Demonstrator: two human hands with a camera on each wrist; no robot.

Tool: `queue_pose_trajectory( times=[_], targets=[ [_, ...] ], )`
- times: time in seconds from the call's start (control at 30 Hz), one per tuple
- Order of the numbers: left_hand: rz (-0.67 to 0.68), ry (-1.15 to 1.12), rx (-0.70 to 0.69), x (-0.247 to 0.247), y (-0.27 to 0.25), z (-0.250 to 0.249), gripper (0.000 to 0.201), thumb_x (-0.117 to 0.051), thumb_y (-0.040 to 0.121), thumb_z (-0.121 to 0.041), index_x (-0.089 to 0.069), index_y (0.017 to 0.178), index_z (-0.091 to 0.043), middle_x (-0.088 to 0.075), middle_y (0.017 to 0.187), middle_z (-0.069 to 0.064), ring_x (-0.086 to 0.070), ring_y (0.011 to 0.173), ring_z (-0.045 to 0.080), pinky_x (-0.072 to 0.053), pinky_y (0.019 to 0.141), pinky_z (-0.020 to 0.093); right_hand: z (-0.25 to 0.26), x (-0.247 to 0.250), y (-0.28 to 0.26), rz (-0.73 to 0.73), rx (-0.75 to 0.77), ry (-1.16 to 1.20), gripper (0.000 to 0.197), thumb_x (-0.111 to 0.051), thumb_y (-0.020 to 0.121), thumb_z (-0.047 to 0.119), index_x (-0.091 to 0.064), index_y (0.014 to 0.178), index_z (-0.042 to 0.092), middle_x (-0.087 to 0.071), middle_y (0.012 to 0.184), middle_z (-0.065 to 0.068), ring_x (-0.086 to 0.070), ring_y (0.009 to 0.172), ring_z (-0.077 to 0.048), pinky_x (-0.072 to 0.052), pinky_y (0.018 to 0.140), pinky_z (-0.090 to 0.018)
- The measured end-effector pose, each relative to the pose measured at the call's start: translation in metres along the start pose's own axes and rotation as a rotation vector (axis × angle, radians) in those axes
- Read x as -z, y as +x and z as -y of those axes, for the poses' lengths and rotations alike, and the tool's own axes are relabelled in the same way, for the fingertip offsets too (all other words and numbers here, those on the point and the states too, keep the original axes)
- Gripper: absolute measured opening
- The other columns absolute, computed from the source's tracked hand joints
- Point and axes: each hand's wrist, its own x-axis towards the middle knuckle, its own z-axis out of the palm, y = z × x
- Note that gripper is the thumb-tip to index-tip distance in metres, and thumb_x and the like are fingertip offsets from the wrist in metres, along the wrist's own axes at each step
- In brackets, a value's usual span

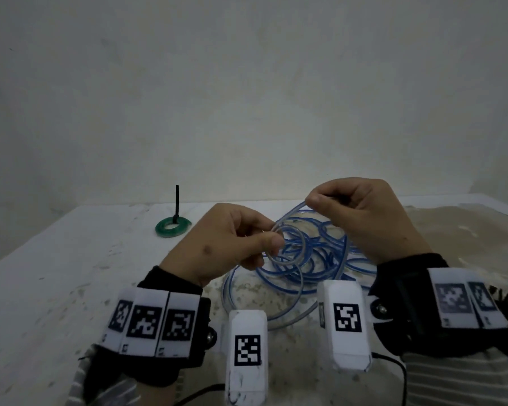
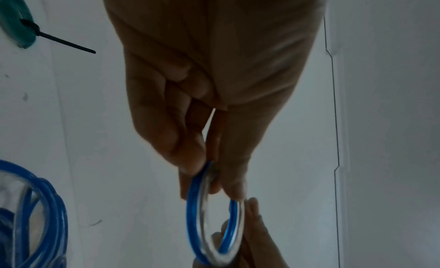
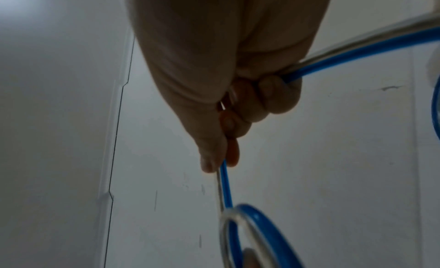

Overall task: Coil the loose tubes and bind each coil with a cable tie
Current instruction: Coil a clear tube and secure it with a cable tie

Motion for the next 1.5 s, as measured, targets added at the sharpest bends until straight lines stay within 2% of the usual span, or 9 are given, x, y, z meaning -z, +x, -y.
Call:
queue_pose_trajectory(
  times=[0.2,0.37,0.5,0.73,0.83,1.07,1.17,1.3,1.5],
  targets=[
    [-0.27,-0.394,0.018,-0.002,0.005,0.003,0.009,-0.064,0.074,-0.011,-0.063,0.075,-0.002,-0.067,0.058,0.003,-0.064,0.051,0.013,-0.054,0.051,0.021,-0.002,-0.03,-0.001,0.098,-0.197,0.165,0.027,-0.051,0.093,0.021,-0.064,0.069,0.017,-0.035,0.046,0.01,-0.029,0.042,-0.008,-0.031,0.045,-0.024],
    [-0.266,-0.613,0.133,-0.013,0.009,0.006,0.008,-0.059,0.08,-0.01,-0.058,0.077,-0.002,-0.066,0.059,0.004,-0.067,0.055,0.014,-0.056,0.055,0.021,0.001,-0.039,-0.001,0.128,-0.203,0.116,0.031,-0.043,0.095,0.024,-0.059,0.069,0.023,-0.046,0.061,0.004,-0.046,0.059,-0.01,-0.041,0.053,-0.029],
    [-0.093,-0.422,0.196,-0.02,0.006,0.006,0.017,-0.063,0.078,-0.014,-0.062,0.082,0.002,-0.067,0.069,0.007,-0.066,0.059,0.012,-0.056,0.055,0.022,-0.005,-0.032,0.001,0.116,-0.232,0.057,0.033,-0.04,0.097,0.024,-0.056,0.068,0.022,-0.054,0.068,0.009,-0.052,0.063,-0.011,-0.044,0.058,-0.03],
    [-0.173,-0.163,0.162,0.0,0.002,0.001,0.013,-0.068,0.078,-0.013,-0.069,0.09,-0.012,-0.071,0.069,0.004,-0.066,0.061,0.01,-0.051,0.053,0.019,-0.003,-0.035,-0.003,0.302,-0.242,-0.004,0.03,-0.045,0.095,0.02,-0.06,0.07,0.018,-0.051,0.055,0.008,-0.057,0.057,-0.01,-0.047,0.059,-0.03],
    [-0.134,-0.098,0.167,0.001,-0.001,-0.001,0.006,-0.069,0.077,-0.008,-0.071,0.082,-0.007,-0.071,0.063,0.008,-0.066,0.054,0.011,-0.052,0.051,0.018,0.003,-0.033,-0.004,0.314,-0.165,-0.12,0.025,-0.049,0.093,0.019,-0.067,0.075,0.019,-0.055,0.052,0.007,-0.054,0.052,-0.001,-0.046,0.055,-0.018],
    [-0.18,-0.189,0.139,-0.001,0.001,-0.001,0.004,-0.065,0.078,-0.002,-0.065,0.075,-0.002,-0.069,0.06,0.01,-0.066,0.054,0.014,-0.056,0.055,0.02,-0.003,-0.039,-0.003,0.137,-0.213,0.088,0.011,-0.057,0.089,0.019,-0.058,0.1,0.016,-0.061,0.062,-0.001,-0.059,0.055,-0.006,-0.047,0.054,-0.02],
    [-0.301,-0.359,0.081,0.0,0.004,0.0,0.004,-0.061,0.081,-0.002,-0.06,0.077,-0.001,-0.07,0.06,0.008,-0.067,0.055,0.013,-0.055,0.054,0.018,-0.003,-0.036,-0.003,0.156,-0.261,0.264,0.012,-0.051,0.092,0.013,-0.062,0.093,0.009,-0.063,0.076,-0.006,-0.064,0.066,-0.015,-0.057,0.059,-0.029],
    [-0.306,-0.546,0.098,-0.005,0.007,0.001,0.006,-0.057,0.084,-0.003,-0.059,0.079,0.0,-0.071,0.065,0.009,-0.069,0.06,0.014,-0.054,0.056,0.017,-0.001,-0.038,-0.002,0.157,-0.24,0.311,0.02,-0.044,0.095,0.01,-0.062,0.087,0.012,-0.066,0.075,-0.004,-0.066,0.069,-0.012,-0.055,0.057,-0.024],
    [-0.152,-0.269,0.224,-0.012,0.006,0.01,0.02,-0.061,0.085,-0.012,-0.063,0.087,0.008,-0.067,0.081,0.015,-0.067,0.063,0.011,-0.057,0.062,0.022,-0.002,-0.039,-0.002,0.136,-0.234,0.32,0.027,-0.042,0.096,0.01,-0.062,0.079,0.013,-0.058,0.061,0.005,-0.058,0.063,-0.01,-0.053,0.061,-0.023]
  ],
)
